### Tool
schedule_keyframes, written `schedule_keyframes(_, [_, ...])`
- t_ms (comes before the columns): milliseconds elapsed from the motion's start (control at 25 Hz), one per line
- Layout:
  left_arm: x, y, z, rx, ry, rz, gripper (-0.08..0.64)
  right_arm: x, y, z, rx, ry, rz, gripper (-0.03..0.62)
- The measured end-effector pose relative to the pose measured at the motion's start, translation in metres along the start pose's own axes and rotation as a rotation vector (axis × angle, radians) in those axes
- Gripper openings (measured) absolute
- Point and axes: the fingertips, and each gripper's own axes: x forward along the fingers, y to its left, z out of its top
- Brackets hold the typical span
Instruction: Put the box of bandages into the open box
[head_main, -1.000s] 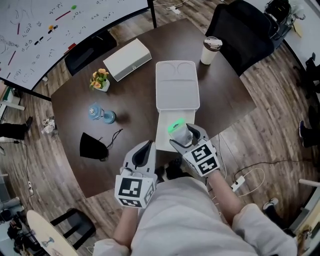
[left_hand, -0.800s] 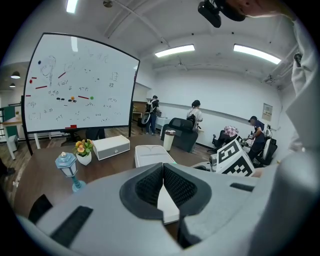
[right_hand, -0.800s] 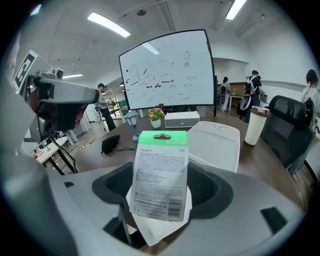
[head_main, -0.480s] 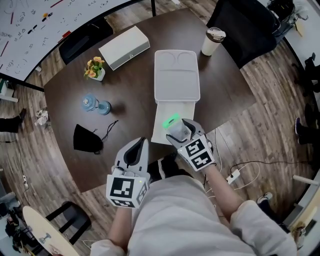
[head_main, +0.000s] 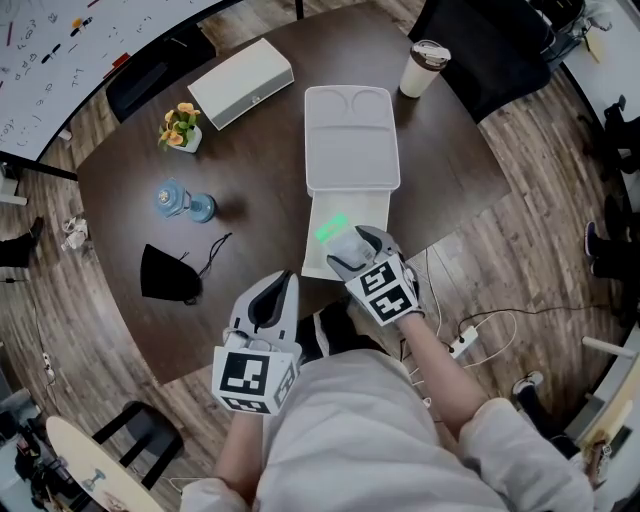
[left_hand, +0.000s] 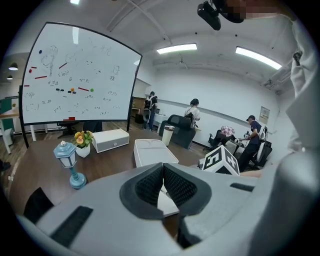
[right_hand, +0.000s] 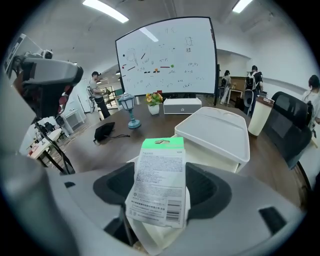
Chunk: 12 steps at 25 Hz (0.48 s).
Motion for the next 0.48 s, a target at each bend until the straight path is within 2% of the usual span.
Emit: schedule_keyframes(480, [0.001, 0.007, -0.004, -0.012, 0.009, -0.006, 0.006, 0.019, -0.005, -0.014, 0.009, 0.069, -0.002, 0.325])
